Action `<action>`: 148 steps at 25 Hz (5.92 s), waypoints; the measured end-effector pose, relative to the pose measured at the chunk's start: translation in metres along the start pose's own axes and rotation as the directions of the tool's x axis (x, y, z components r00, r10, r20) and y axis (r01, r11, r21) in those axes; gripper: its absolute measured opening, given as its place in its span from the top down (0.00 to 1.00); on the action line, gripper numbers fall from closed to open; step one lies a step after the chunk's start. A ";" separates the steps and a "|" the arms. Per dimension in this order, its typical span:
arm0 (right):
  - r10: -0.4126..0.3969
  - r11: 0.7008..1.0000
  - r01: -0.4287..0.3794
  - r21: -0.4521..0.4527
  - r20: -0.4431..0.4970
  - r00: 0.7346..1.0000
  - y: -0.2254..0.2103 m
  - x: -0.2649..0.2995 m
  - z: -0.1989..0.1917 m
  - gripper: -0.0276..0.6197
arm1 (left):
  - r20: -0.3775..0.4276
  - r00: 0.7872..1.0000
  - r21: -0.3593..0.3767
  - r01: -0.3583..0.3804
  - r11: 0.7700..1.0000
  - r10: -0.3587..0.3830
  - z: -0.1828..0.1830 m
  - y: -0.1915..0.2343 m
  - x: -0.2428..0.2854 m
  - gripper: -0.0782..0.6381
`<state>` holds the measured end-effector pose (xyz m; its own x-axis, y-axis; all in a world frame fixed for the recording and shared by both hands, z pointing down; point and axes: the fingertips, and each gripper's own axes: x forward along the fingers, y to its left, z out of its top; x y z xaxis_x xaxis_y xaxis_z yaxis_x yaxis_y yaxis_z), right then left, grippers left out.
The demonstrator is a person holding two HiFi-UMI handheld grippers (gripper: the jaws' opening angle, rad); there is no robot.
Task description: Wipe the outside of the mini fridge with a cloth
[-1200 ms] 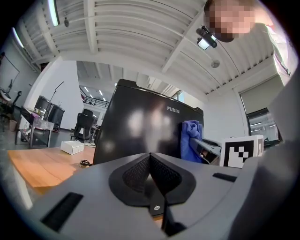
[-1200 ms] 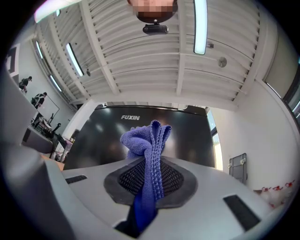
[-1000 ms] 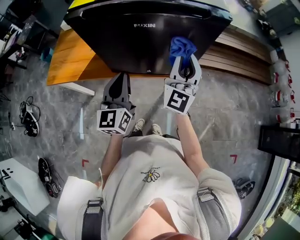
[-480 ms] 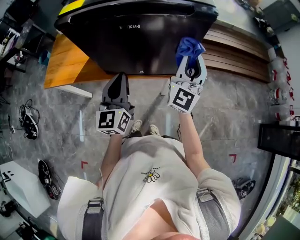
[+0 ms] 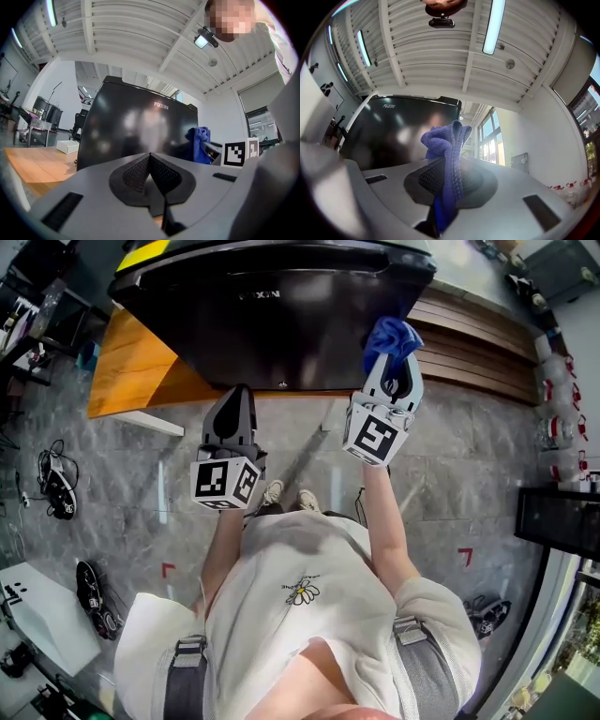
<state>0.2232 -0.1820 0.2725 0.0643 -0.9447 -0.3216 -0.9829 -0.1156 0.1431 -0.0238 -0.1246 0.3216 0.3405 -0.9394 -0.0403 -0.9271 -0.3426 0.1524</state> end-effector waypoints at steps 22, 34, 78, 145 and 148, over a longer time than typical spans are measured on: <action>0.148 0.986 -0.149 0.080 0.018 0.989 0.109 -0.046 0.029 0.86 | -0.015 0.998 -0.015 -0.057 0.998 0.057 0.003 0.078 -0.037 0.88; 0.361 0.908 -0.372 0.192 0.089 0.928 0.288 -0.038 0.044 0.86 | 0.001 0.985 0.026 -0.171 0.985 0.171 0.023 0.176 -0.079 0.88; 0.366 0.928 -0.367 0.064 0.028 0.930 0.298 -0.028 0.001 0.86 | -0.064 0.978 0.009 -0.199 0.980 0.199 -0.001 0.182 -0.091 0.88; 0.017 0.997 -0.007 0.075 -0.132 0.991 0.027 -0.061 -0.036 0.86 | -0.066 0.997 0.021 0.051 0.999 -0.049 -0.023 0.018 -0.036 0.88; 0.094 0.992 -0.082 0.100 -0.119 0.989 0.081 -0.060 -0.033 0.86 | -0.078 0.995 0.053 0.062 0.997 -0.058 -0.022 0.031 -0.041 0.88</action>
<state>0.1452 -0.1453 0.3344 -0.0079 -0.9811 -0.1933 -0.9972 -0.0066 0.0741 -0.0629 -0.0958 0.3494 0.4047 -0.9140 0.0279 -0.9112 -0.4004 0.0973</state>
